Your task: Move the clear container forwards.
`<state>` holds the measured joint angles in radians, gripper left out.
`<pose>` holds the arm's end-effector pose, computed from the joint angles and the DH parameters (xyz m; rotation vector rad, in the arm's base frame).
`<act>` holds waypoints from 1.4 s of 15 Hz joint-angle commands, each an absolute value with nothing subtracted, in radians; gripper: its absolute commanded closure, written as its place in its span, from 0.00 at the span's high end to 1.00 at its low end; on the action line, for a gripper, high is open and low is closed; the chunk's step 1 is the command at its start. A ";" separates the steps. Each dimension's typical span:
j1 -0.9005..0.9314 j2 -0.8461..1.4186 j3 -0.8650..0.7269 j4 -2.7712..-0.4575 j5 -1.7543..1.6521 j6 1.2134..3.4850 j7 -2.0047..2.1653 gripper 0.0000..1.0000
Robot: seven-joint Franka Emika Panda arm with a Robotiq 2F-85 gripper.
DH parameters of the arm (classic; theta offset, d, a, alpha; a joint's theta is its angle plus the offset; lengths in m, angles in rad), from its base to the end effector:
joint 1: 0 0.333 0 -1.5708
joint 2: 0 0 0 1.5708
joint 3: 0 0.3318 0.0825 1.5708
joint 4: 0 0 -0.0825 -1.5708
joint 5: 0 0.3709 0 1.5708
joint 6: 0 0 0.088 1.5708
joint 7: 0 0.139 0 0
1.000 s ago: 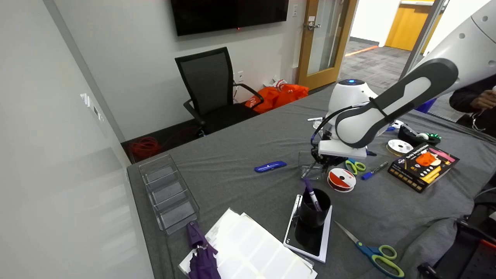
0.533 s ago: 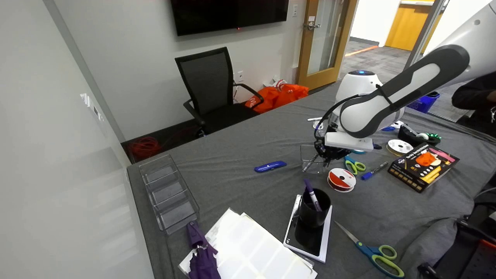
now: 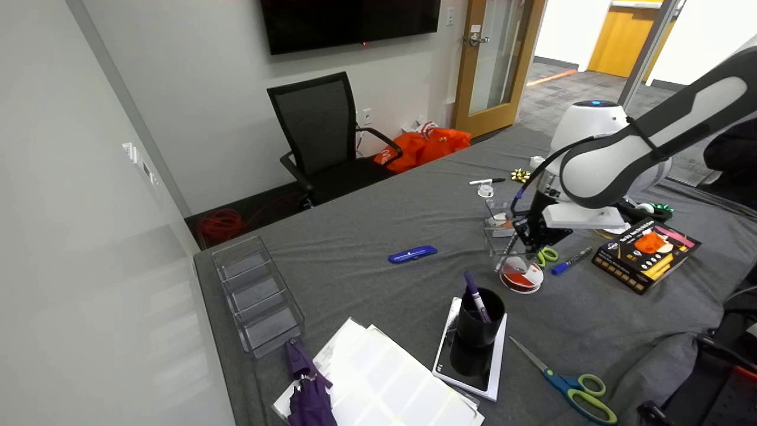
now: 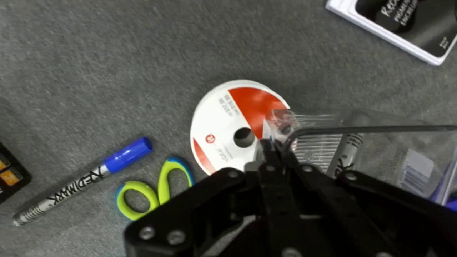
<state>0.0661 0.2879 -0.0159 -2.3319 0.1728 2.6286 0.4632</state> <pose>0.5183 0.0244 0.2090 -2.9407 0.8497 0.0180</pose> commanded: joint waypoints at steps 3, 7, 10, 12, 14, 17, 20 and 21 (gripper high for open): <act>0.005 0.108 -0.009 -2.581 0.192 2.661 0.214 0.01; -0.042 0.049 -0.028 -2.694 0.169 2.670 -0.012 0.01; -0.072 0.049 -0.057 -2.728 0.133 2.685 -0.149 0.01; -0.088 0.066 -0.075 -2.727 0.119 2.714 -0.215 0.01; -0.105 0.081 -0.091 -2.721 0.094 2.740 -0.271 0.01; -0.124 0.104 -0.109 -2.717 0.045 2.794 -0.328 0.31; -0.138 0.111 -0.116 -2.718 0.019 2.834 -0.342 0.50; -0.140 0.113 -0.117 -2.717 0.016 2.842 -0.343 0.58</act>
<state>-0.1178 0.0949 -0.1173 -2.7089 0.0350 2.7880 -0.3090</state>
